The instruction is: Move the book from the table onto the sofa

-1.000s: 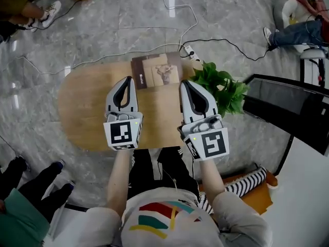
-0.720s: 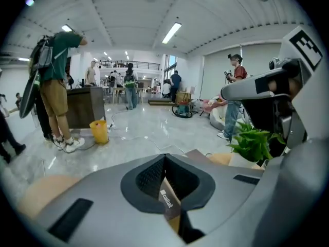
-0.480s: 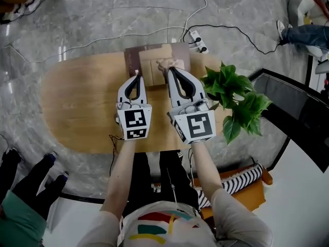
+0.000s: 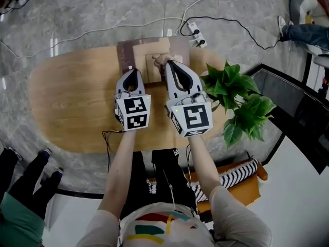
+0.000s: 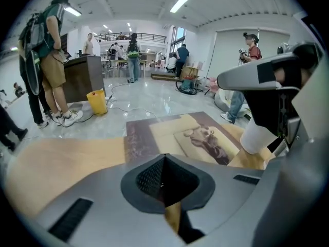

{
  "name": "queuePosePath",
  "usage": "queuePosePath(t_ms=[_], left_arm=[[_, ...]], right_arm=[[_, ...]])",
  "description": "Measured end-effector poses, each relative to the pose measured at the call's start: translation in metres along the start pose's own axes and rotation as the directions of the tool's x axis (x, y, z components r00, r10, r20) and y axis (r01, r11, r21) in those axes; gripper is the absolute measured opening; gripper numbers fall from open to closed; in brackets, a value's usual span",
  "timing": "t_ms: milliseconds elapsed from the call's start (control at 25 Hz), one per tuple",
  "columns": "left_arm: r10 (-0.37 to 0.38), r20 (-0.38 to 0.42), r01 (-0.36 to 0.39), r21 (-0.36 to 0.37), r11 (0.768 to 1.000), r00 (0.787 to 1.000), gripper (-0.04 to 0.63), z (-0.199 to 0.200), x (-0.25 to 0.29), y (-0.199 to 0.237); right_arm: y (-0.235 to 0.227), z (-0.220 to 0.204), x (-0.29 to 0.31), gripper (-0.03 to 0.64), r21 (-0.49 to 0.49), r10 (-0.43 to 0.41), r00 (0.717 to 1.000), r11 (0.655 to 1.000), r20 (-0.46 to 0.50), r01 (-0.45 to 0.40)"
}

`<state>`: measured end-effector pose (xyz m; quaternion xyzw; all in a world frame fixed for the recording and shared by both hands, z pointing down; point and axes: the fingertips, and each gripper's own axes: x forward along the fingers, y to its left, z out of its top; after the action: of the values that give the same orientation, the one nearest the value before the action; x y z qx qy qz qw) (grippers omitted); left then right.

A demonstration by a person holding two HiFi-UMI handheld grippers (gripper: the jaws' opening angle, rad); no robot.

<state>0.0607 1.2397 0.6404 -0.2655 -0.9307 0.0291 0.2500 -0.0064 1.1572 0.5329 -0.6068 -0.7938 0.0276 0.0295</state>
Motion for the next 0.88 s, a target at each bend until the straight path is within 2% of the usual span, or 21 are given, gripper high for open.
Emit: queuePosePath(t_ms=[280, 520, 560, 600, 640, 680, 760, 840, 880], left_arm=[[0.01, 0.019, -0.01, -0.019, 1.0, 1.0, 0.006, 0.009, 0.006, 0.005], [0.02, 0.033, -0.021, 0.016, 1.0, 0.999, 0.006, 0.023, 0.017, 0.013], [0.02, 0.031, -0.021, 0.026, 0.999, 0.999, 0.006, 0.025, 0.018, 0.014], [0.019, 0.03, -0.02, 0.032, 0.999, 0.999, 0.006, 0.027, 0.02, 0.016], [0.018, 0.028, -0.019, 0.035, 0.999, 0.999, 0.006, 0.028, 0.021, 0.018], [0.018, 0.025, -0.018, 0.036, 0.999, 1.0, 0.006, 0.03, 0.022, 0.019], [0.014, 0.02, -0.015, 0.04, 0.999, 1.0, 0.006, 0.032, 0.023, 0.022], [0.009, 0.019, -0.01, 0.051, 0.999, 1.0, 0.006, 0.034, 0.023, 0.024], [0.008, 0.021, -0.009, 0.059, 0.998, 1.0, 0.006, 0.035, 0.023, 0.025]], right_arm=[[-0.002, 0.0, 0.018, 0.012, -0.015, 0.025, 1.0, 1.0, -0.017, -0.025], [-0.012, 0.018, 0.043, 0.014, 0.032, 0.124, 0.992, 0.992, -0.022, -0.123], [-0.014, 0.022, 0.048, 0.022, 0.039, 0.142, 0.99, 0.989, -0.019, -0.141], [-0.016, 0.027, 0.054, 0.06, 0.045, 0.165, 0.986, 0.985, -0.015, -0.164], [-0.017, 0.032, 0.06, 0.128, 0.056, 0.197, 0.98, 0.979, -0.01, -0.196], [-0.017, 0.036, 0.068, 0.171, 0.071, 0.24, 0.971, 0.968, -0.005, -0.239], [-0.016, 0.041, 0.084, 0.199, 0.104, 0.359, 0.933, 0.928, -0.002, -0.357], [-0.017, 0.041, 0.103, 0.199, 0.117, 0.485, 0.873, 0.871, -0.05, -0.478], [-0.018, 0.037, 0.114, 0.199, 0.116, 0.542, 0.834, 0.84, -0.107, -0.531]])
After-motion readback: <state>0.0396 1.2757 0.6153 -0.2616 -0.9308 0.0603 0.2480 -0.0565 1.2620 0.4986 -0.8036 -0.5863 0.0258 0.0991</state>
